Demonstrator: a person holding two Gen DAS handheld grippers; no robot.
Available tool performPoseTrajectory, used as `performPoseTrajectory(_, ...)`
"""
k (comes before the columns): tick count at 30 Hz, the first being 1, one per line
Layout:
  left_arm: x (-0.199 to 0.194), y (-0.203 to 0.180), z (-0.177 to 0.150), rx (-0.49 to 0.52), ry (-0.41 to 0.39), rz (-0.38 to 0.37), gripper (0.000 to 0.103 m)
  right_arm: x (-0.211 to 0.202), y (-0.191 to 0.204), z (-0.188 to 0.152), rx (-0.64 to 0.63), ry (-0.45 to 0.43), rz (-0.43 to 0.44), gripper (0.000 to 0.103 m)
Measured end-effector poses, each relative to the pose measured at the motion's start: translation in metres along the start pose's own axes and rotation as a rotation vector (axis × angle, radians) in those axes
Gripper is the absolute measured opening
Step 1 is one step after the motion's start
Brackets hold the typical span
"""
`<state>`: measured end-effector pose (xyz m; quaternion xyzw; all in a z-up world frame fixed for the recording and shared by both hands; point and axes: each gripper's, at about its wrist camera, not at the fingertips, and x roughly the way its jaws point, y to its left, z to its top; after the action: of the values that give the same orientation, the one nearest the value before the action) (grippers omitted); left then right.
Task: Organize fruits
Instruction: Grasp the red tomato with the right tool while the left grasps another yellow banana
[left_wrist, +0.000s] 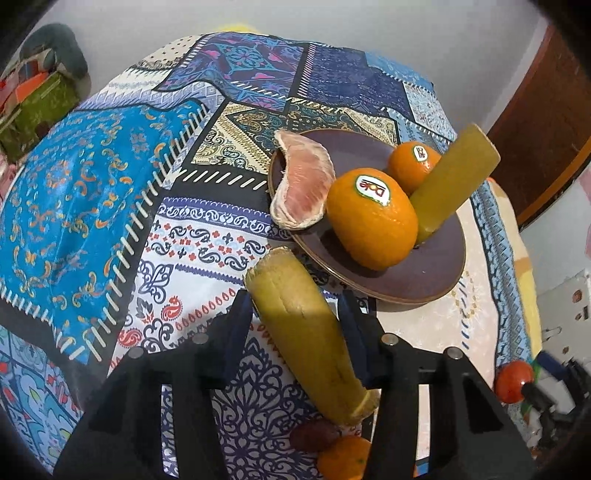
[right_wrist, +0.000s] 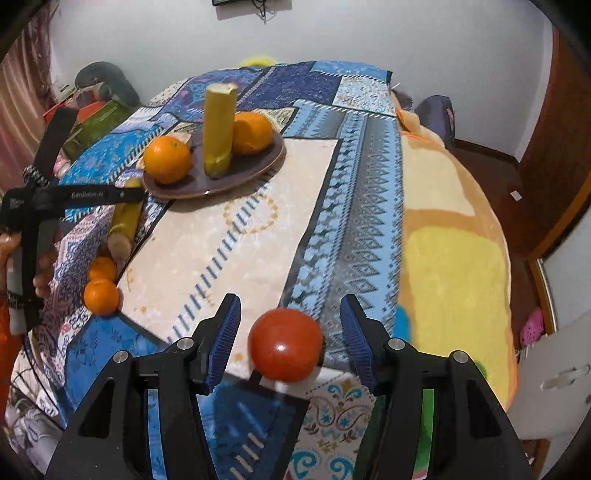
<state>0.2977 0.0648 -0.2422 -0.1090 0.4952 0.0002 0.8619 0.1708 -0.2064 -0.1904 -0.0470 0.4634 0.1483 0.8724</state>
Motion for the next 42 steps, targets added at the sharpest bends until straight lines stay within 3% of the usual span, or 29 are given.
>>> performPoseTrajectory(4, -0.009, 0.01, -0.001, -0.022, -0.014, 0.006, 0.046, 0.005, 0.0, -0.01, -0.006, 0.028, -0.008, 0.054)
performPoseTrajectory(13, -0.036, 0.03, -0.005, -0.002, -0.059, 0.038, 0.019, 0.014, -0.006, -0.016, 0.028, 0.06, 0.02, 0.054)
performPoseTrajectory(17, -0.031, 0.03, -0.004, 0.0, -0.044, 0.041, 0.023, 0.017, 0.001, -0.018, 0.01, 0.069, 0.027, 0.055)
performPoseTrajectory(19, -0.027, 0.026, -0.004, 0.022, -0.036, 0.059, 0.034, 0.017, 0.001, -0.018, 0.007, 0.071, 0.024, 0.056)
performPoseTrajectory(20, -0.023, 0.026, -0.005, 0.02, -0.024, 0.06, 0.046, 0.018, 0.0, -0.018, 0.008, 0.075, 0.027, 0.056)
performPoseTrajectory(21, -0.018, 0.026, -0.007, 0.013, -0.004, 0.053, 0.051, 0.019, -0.001, -0.019, 0.013, 0.083, 0.034, 0.056)
performPoseTrajectory(23, -0.006, 0.026, -0.011, -0.003, 0.037, 0.012, 0.055, 0.02, -0.003, -0.019, 0.023, 0.092, 0.04, 0.056)
performPoseTrajectory(34, -0.003, 0.007, -0.013, 0.037, 0.046, -0.02, 0.044, 0.018, -0.01, -0.02, 0.061, 0.067, 0.068, 0.043)
performPoseTrajectory(42, -0.05, -0.007, -0.01, 0.076, -0.052, -0.066, 0.039, 0.008, -0.004, -0.006, 0.045, 0.012, 0.066, 0.042)
